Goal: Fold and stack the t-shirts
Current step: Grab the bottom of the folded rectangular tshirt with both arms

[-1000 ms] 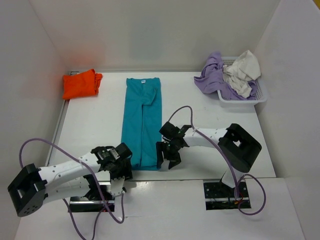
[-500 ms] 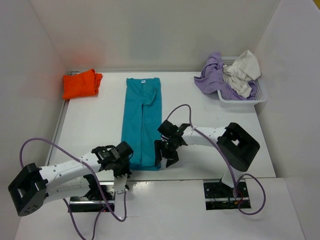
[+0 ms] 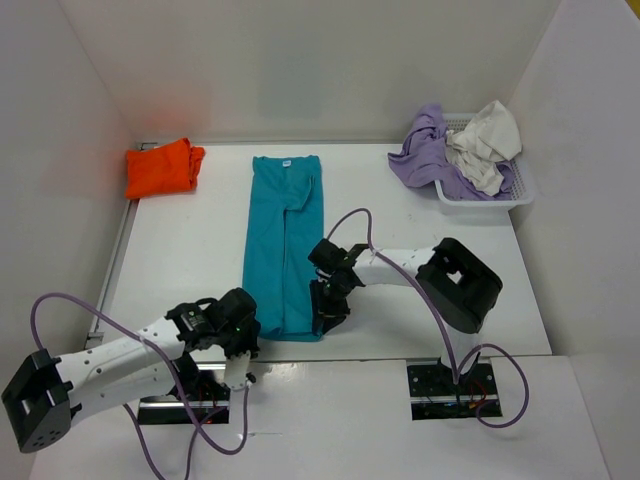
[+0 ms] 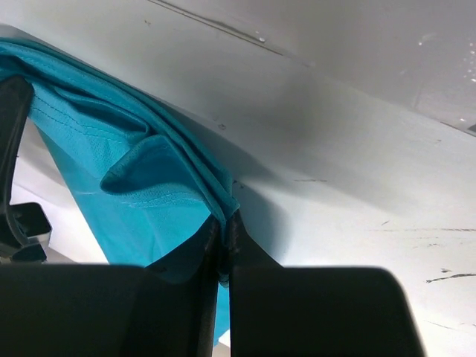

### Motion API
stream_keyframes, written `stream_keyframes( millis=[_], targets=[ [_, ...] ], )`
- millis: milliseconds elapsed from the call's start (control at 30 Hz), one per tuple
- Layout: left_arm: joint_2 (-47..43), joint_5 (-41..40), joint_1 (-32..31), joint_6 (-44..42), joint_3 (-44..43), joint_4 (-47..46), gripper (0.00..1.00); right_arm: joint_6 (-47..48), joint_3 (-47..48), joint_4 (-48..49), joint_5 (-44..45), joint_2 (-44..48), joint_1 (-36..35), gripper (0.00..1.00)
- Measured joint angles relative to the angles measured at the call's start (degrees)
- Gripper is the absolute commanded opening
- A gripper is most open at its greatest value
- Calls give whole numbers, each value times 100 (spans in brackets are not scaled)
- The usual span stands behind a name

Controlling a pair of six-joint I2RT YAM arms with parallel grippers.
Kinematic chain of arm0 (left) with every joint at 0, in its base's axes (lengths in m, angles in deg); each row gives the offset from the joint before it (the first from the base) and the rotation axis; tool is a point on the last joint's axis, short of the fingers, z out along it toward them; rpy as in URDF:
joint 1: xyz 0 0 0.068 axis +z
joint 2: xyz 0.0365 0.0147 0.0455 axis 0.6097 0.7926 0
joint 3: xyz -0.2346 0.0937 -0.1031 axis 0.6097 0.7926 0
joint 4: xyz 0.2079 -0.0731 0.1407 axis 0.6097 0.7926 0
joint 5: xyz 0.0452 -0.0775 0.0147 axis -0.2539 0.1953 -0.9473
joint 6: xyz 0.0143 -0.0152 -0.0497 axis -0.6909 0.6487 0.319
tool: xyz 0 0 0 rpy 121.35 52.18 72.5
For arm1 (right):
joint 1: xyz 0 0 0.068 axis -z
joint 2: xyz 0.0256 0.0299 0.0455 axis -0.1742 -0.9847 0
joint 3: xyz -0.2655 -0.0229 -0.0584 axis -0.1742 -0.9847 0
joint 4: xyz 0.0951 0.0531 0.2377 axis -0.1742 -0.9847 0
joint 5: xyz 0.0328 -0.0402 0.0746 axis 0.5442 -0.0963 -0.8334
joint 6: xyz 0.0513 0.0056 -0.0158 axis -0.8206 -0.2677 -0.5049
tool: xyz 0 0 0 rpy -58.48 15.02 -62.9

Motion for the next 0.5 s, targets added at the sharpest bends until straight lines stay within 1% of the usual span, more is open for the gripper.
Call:
stream_keyframes(
  millis=[133,200,233,267,300,500],
  targets=[
    [120,61,0,149,0,-33,1,42,0,-118,-66,-20,0,37],
    [170,103,0,190,0,-39,1,63,0,-146,-79,-22,0,24],
    [192,120,0,216,0,-44,1,87,0,-157,-72,-26,-2,9],
    [208,133,0,278,-2,-52,1,116,0,-168,-72,-35,-2,2],
    [225,146,0,321,-4,-55,0,120,0,-179,-68,-46,-2,0],
    [608,190,9,881,-339,-114,0,195,201,-448,-4,-52,0,0]
  ],
)
